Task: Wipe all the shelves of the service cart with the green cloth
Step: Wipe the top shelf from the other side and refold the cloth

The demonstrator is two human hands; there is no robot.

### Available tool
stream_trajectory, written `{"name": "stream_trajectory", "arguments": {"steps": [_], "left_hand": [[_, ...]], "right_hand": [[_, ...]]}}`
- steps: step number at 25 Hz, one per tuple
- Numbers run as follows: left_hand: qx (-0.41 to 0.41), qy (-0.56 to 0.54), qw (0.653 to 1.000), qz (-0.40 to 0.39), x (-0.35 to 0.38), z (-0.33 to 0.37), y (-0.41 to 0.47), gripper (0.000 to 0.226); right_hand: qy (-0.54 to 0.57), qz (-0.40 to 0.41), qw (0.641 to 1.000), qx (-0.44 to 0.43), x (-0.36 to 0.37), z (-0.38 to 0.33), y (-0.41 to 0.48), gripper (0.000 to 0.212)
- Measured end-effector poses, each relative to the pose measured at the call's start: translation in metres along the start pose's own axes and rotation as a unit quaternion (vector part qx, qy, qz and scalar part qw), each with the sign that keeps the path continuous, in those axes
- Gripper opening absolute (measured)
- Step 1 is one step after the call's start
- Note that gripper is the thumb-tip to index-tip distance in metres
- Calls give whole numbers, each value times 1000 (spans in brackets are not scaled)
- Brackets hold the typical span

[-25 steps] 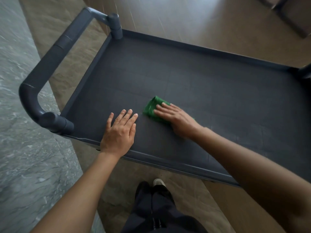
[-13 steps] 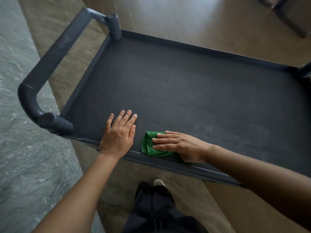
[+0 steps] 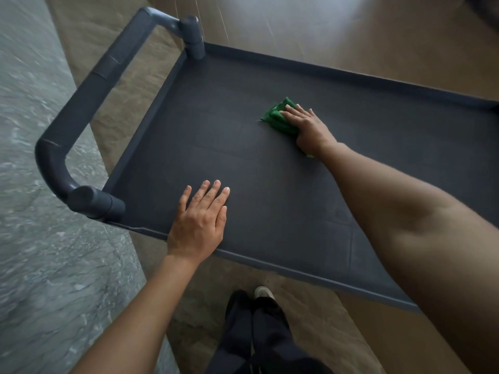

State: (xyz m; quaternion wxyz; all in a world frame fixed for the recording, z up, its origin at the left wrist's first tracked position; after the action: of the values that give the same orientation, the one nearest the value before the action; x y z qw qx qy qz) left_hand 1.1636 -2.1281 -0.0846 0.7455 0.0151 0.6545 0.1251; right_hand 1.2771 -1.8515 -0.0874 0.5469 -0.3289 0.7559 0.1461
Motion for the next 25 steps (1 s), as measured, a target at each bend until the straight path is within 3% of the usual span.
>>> {"name": "stream_trajectory", "arguments": {"steps": [5, 13, 25], "left_hand": [[-3, -9, 1000, 6, -2, 0, -2, 45], [-21, -37, 999, 16, -8, -1, -1, 52], [-28, -63, 996, -56, 0, -4, -2, 45]], "right_hand": [[-13, 26, 999, -17, 10, -20, -22, 76], [27, -53, 969, -239, 67, -120, -154, 68], [-3, -100, 964, -247, 58, -79, -241, 69]]}}
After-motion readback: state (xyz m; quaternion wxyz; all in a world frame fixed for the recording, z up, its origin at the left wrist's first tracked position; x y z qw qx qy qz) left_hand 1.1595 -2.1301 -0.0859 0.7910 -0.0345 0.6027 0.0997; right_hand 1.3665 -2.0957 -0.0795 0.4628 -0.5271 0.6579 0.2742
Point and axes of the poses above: each hand's wrist, its own y-axis towards the middle knuckle, its own x-axis out of the palm, z = x × y, the point moved 8 cm from there along y, towards the middle knuckle, and after that the axes turned 4 degrees about x, right-handed, at the moved point
